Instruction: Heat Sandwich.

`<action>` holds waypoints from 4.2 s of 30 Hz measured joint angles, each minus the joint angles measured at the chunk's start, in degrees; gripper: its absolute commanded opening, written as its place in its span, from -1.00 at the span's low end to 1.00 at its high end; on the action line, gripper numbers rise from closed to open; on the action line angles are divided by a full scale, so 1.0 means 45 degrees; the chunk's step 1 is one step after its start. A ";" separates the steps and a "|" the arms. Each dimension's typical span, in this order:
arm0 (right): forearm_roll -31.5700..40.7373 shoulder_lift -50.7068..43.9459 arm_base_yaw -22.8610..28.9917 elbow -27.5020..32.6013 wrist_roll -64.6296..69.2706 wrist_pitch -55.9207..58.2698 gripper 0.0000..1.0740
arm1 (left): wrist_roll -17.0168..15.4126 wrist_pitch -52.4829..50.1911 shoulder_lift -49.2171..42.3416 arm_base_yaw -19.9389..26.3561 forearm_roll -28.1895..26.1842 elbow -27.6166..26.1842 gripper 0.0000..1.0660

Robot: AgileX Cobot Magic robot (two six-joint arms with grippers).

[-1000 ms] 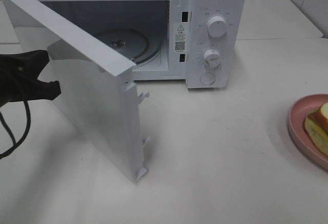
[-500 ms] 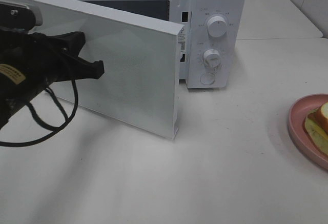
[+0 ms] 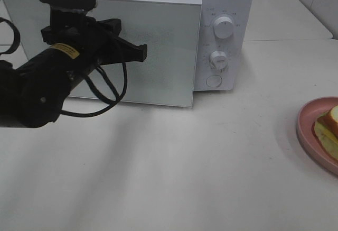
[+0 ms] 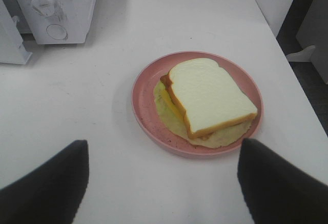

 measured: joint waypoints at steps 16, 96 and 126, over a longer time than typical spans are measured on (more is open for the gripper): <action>0.0000 0.0000 0.0000 0.0000 0.0000 0.0000 0.42 | 0.1961 0.1642 0.1604 -0.0598 -0.1719 -0.2852 -1.00; 0.0000 0.0000 0.0000 0.0000 0.0000 0.0000 0.42 | 0.2979 1.8182 -0.3119 0.2368 -0.2215 -0.1019 0.90; 0.0013 0.0000 0.0000 0.0000 0.0000 0.0000 0.42 | -0.3476 2.3720 -0.9218 0.9193 0.5195 0.0191 0.90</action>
